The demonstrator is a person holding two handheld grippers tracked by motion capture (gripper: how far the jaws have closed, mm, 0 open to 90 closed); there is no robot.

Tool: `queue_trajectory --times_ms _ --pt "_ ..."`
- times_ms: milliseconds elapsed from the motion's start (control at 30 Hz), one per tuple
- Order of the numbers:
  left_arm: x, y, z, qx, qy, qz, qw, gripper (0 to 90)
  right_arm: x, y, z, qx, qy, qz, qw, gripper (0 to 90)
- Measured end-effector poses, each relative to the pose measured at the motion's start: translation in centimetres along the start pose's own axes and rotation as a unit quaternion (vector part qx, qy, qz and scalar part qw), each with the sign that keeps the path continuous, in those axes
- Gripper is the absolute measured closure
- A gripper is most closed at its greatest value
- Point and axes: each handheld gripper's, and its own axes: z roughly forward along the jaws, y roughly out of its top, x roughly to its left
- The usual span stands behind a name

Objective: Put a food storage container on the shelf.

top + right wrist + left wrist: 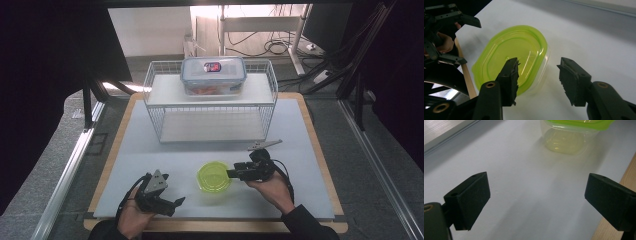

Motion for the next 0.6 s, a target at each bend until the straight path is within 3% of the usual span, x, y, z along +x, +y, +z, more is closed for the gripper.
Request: queue_trajectory --times_ms 167,367,600 --pt "-0.1 0.0 0.1 0.002 -0.003 0.004 1.0000 6.4 -0.8 0.4 1.0 0.013 0.027 0.024 0.9993 59.4" --pt "-0.2 0.0 0.1 0.005 -0.005 0.009 0.9999 6.6 -2.0 0.4 1.5 0.022 0.070 0.071 0.9948 70.5" --pt "-0.2 0.0 0.2 0.006 -0.004 0.012 0.9999 6.7 -2.0 0.5 1.6 0.027 0.097 0.089 0.9909 80.1"
